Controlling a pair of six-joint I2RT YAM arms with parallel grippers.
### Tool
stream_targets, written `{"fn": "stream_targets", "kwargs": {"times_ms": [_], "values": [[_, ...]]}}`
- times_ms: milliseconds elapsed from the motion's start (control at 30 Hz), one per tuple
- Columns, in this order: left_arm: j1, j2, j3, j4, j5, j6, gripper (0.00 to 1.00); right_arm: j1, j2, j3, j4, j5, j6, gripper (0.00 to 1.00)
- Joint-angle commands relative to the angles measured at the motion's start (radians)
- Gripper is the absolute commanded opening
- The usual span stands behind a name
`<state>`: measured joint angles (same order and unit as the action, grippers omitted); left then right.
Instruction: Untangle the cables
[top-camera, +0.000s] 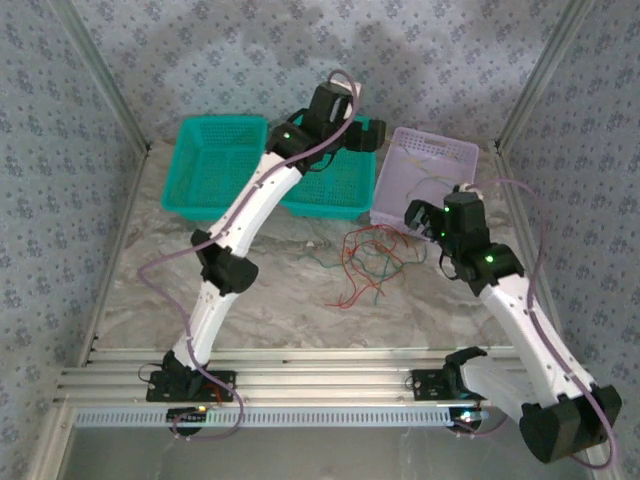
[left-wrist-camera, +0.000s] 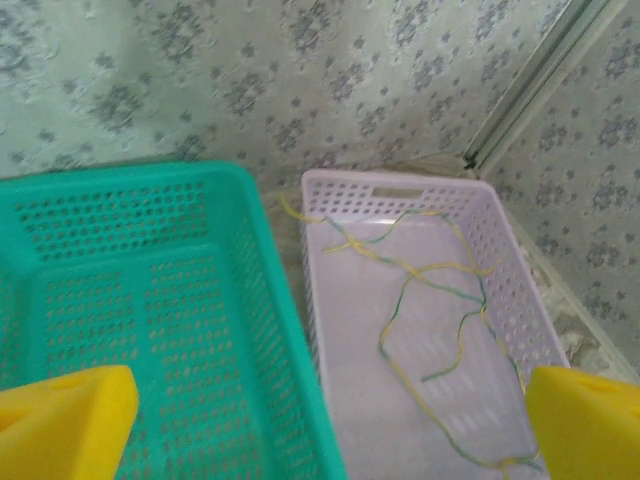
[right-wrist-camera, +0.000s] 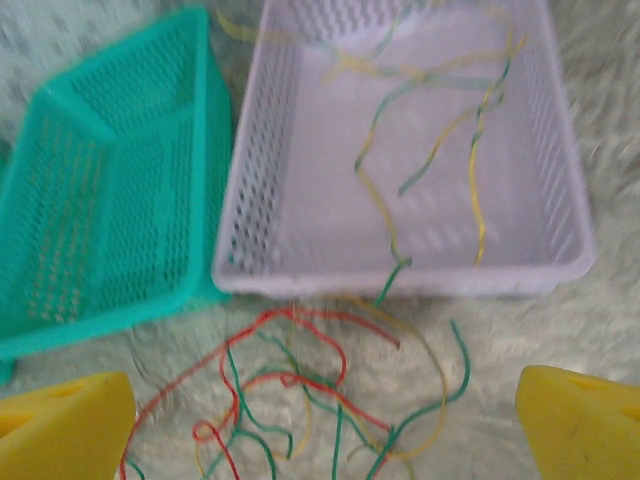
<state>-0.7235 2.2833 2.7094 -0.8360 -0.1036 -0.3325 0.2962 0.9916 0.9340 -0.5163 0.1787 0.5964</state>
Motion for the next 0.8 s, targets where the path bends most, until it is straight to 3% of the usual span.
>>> {"fn": "stream_targets", "kwargs": {"times_ms": [0, 133, 233, 467, 767], "values": [[-0.032, -0.151, -0.215, -0.045, -0.038, -0.019, 1.00, 0.004, 0.035, -0.039, 0.023, -0.083, 0.025, 0.99], [-0.034, -0.398, -0.670, 0.167, -0.042, -0.046, 1.00, 0.007, 0.092, -0.081, 0.039, -0.109, 0.025, 0.98], [-0.037, -0.522, -0.906, 0.267, -0.011, -0.074, 1.00, 0.011, 0.131, -0.109, 0.062, -0.135, 0.025, 0.97], [-0.061, -0.633, -1.203, 0.351, 0.059, -0.122, 1.00, 0.020, 0.202, -0.129, 0.097, -0.147, 0.025, 0.97], [-0.097, -0.594, -1.385, 0.548, 0.177, -0.199, 0.95, 0.019, 0.211, -0.125, 0.123, -0.159, 0.025, 0.96]]}}
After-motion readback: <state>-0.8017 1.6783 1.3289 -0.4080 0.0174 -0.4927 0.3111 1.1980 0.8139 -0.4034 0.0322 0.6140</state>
